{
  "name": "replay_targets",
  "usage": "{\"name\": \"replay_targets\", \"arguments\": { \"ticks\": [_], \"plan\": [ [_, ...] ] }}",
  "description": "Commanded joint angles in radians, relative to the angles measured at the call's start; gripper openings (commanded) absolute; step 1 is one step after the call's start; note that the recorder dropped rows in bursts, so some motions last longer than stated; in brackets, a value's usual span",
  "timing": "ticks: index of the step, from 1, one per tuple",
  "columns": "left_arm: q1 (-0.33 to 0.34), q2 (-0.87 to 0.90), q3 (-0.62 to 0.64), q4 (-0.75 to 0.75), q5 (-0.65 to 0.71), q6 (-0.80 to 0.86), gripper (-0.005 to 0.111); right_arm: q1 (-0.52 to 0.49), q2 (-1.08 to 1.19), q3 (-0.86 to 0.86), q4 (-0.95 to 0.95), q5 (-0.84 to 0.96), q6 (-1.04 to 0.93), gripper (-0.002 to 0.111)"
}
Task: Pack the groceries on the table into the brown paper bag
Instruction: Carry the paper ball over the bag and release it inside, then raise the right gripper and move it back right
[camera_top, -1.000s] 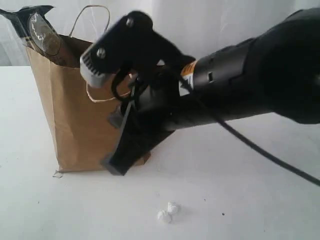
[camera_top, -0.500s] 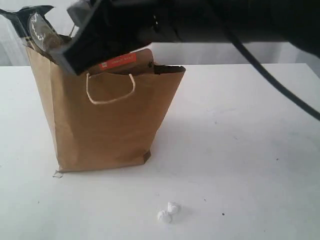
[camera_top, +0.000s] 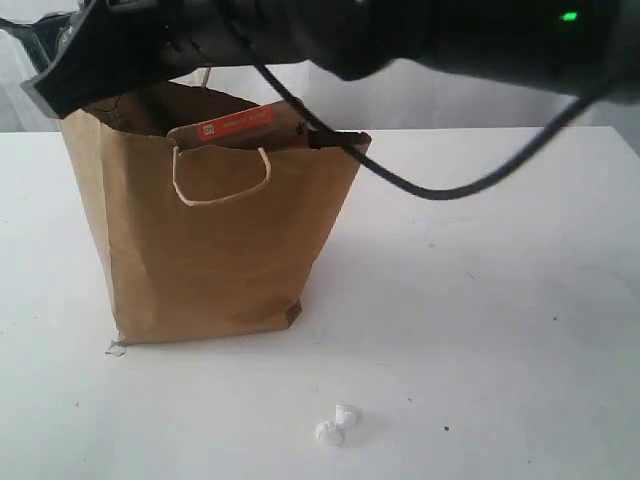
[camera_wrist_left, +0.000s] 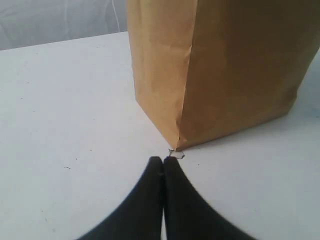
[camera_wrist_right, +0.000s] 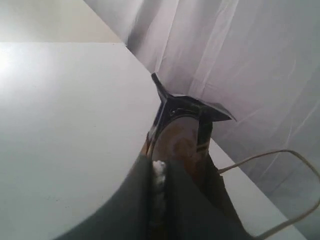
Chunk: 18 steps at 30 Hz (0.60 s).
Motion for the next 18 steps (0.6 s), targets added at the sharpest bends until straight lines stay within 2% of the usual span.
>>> {"name": "replay_targets", "arguments": {
  "ticks": [1, 10, 12, 18],
  "plan": [
    [0.005, -0.005, 0.004, -0.006, 0.002, -0.006, 0.0, -0.037, 0.109, -0.093, -0.01, -0.004, 0.003, 0.0],
    [0.005, -0.005, 0.004, -0.006, 0.002, -0.006, 0.0, -0.07, 0.188, -0.148, -0.012, 0.044, 0.075, 0.001],
    [0.005, -0.005, 0.004, -0.006, 0.002, -0.006, 0.0, -0.07, 0.19, -0.148, -0.012, 0.044, 0.096, 0.008],
    [0.005, -0.005, 0.004, -0.006, 0.002, -0.006, 0.0, -0.079, 0.19, -0.148, -0.012, 0.059, 0.136, 0.046]
  ]
}}
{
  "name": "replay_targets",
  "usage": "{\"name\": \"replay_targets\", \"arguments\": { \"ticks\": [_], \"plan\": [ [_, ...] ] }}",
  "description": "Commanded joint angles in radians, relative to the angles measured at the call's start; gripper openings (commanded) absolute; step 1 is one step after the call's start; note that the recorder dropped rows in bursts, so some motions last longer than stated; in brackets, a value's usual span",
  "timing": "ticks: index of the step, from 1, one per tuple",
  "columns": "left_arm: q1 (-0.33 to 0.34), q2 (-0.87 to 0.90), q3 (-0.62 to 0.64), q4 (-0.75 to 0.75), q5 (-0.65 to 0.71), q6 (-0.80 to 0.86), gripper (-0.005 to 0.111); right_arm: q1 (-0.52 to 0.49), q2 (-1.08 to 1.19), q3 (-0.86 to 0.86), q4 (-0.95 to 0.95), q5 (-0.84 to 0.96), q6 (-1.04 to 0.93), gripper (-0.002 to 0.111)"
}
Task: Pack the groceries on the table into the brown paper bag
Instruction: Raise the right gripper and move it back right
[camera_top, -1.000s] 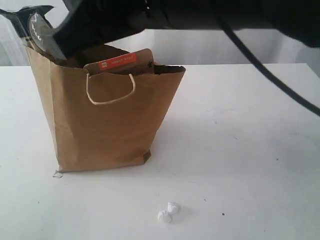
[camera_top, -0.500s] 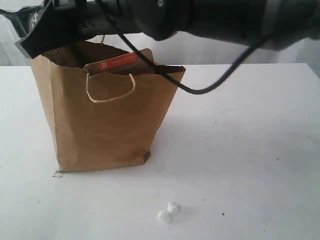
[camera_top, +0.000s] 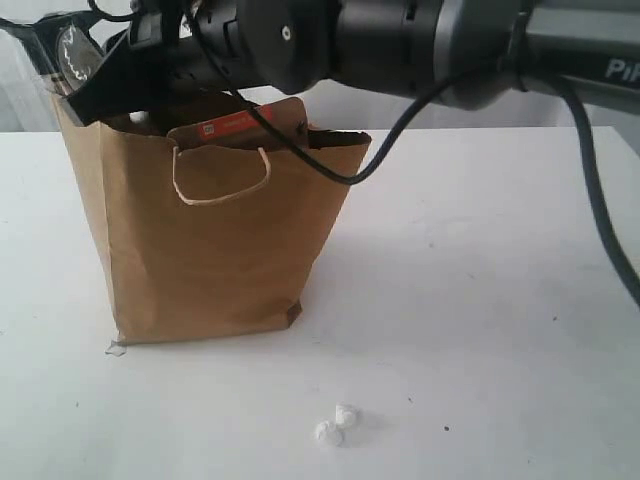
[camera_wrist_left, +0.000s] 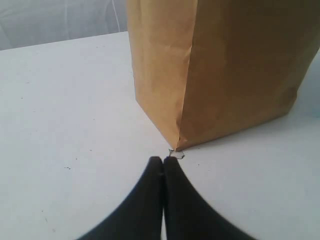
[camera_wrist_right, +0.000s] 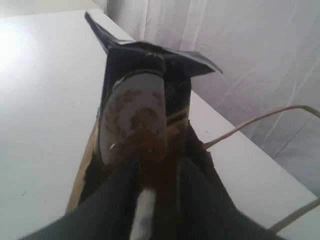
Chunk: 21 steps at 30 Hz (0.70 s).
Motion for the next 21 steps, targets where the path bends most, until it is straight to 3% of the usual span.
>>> {"name": "replay_targets", "arguments": {
  "ticks": [1, 3, 11, 21],
  "plan": [
    [0.005, -0.005, 0.004, -0.006, 0.002, -0.006, 0.0, -0.01, -0.008, -0.01, -0.003, 0.021, 0.03, 0.051],
    [0.005, -0.005, 0.004, -0.006, 0.002, -0.006, 0.0, -0.01, -0.02, -0.01, -0.003, 0.034, 0.03, 0.056],
    [0.005, -0.005, 0.004, -0.006, 0.002, -0.006, 0.0, -0.012, -0.165, 0.029, -0.011, 0.053, 0.032, 0.055],
    [0.005, -0.005, 0.004, -0.006, 0.002, -0.006, 0.0, -0.025, -0.534, 0.317, -0.238, 0.168, 0.191, 0.051]
  ]
}}
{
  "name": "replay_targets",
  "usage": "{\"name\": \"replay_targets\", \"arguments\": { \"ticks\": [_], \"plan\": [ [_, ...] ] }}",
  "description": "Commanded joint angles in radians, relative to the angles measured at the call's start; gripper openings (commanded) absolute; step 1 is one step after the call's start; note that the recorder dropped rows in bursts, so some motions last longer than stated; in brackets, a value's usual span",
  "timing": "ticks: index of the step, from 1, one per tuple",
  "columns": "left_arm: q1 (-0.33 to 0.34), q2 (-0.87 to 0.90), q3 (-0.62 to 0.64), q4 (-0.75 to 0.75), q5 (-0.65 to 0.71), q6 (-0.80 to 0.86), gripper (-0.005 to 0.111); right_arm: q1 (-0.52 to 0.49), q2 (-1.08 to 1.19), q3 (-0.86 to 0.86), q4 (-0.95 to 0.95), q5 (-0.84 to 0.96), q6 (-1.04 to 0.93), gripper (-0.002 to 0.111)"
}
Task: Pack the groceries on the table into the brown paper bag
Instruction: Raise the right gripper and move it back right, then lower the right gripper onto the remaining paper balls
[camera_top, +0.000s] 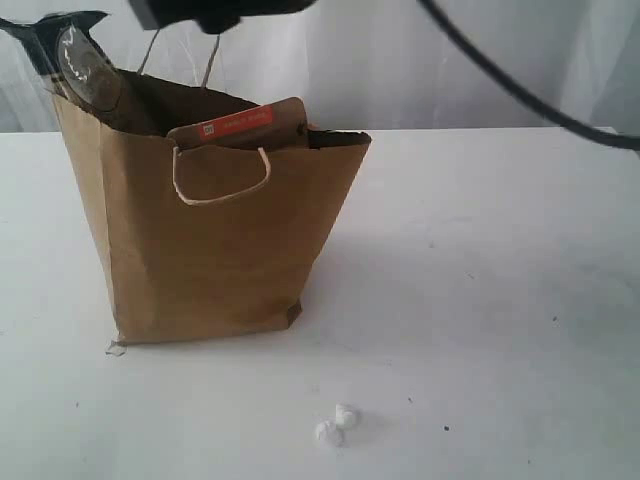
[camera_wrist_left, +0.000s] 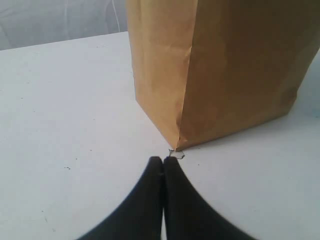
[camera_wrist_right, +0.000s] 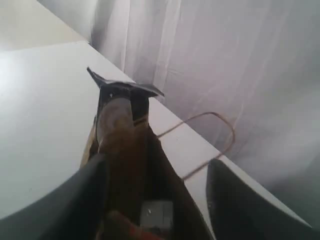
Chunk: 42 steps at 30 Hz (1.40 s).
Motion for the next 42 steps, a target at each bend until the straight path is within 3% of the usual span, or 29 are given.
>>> {"name": "replay_targets", "arguments": {
  "ticks": [1, 5, 12, 17, 21, 25, 34, 42],
  "plan": [
    [0.005, -0.005, 0.004, -0.006, 0.002, -0.006, 0.0, -0.009, -0.174, 0.127, -0.07, 0.095, 0.041, 0.049],
    [0.005, -0.005, 0.004, -0.006, 0.002, -0.006, 0.0, -0.009, -0.318, 0.229, -0.087, 0.144, 0.08, 0.047],
    [0.005, -0.005, 0.004, -0.006, 0.002, -0.006, 0.0, -0.009, -0.539, 0.4, -0.296, 0.303, 0.301, 0.047],
    [0.005, -0.005, 0.004, -0.006, 0.002, -0.006, 0.0, -0.009, -0.591, 0.551, -0.289, 0.52, 0.258, 0.047],
    [0.005, -0.005, 0.004, -0.006, 0.002, -0.006, 0.0, -0.009, -0.57, 0.653, -0.251, 0.508, 0.213, 0.047],
    [0.005, -0.005, 0.004, -0.006, 0.002, -0.006, 0.0, -0.009, -0.434, 0.724, -0.14, 0.383, 0.031, 0.047],
    [0.005, -0.005, 0.004, -0.006, 0.002, -0.006, 0.0, -0.009, 0.004, 0.707, -0.007, 0.256, -0.694, 0.047],
    [0.005, -0.005, 0.004, -0.006, 0.002, -0.006, 0.0, -0.007, 0.121, 0.621, -0.005, 0.185, -0.845, 0.047]
  ]
}}
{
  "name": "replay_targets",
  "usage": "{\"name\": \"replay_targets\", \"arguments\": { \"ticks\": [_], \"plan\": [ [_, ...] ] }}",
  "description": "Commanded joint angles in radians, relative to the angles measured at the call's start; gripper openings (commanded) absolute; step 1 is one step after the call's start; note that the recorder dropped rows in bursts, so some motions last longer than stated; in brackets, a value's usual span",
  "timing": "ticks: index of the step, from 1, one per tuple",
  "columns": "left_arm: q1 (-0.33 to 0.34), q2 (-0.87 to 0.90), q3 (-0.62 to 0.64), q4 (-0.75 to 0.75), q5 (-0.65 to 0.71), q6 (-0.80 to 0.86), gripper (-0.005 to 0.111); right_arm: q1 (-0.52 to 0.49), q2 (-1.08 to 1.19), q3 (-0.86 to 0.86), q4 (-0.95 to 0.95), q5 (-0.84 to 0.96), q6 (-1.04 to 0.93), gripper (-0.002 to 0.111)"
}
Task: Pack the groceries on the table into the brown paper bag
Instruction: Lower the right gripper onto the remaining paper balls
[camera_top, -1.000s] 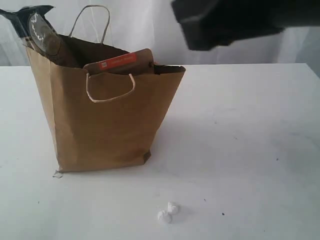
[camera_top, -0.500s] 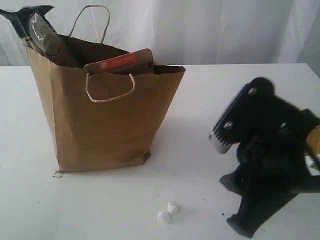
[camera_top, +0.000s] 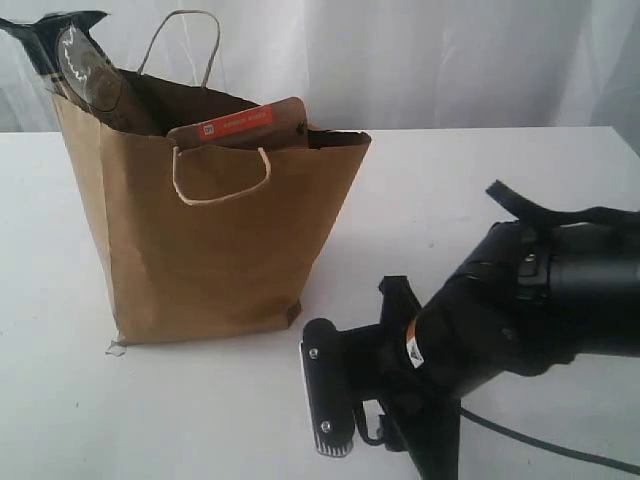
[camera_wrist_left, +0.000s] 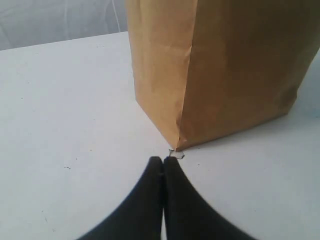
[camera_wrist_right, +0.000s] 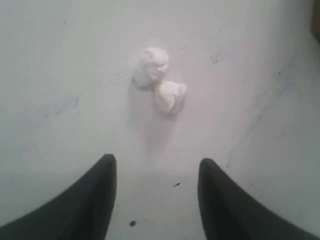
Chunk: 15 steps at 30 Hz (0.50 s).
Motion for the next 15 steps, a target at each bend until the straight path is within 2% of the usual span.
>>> {"name": "replay_targets", "arguments": {
  "ticks": [1, 6, 15],
  "plan": [
    [0.005, -0.005, 0.004, -0.006, 0.002, -0.006, 0.0, -0.002, 0.038, -0.052, 0.021, -0.023, -0.088, 0.047],
    [0.005, -0.005, 0.004, -0.006, 0.002, -0.006, 0.0, -0.002, 0.086, -0.103, 0.207, 0.034, -0.387, 0.041],
    [0.005, -0.005, 0.004, -0.006, 0.002, -0.004, 0.0, -0.002, 0.155, -0.16, 0.235, 0.096, -0.452, 0.041]
  ]
}}
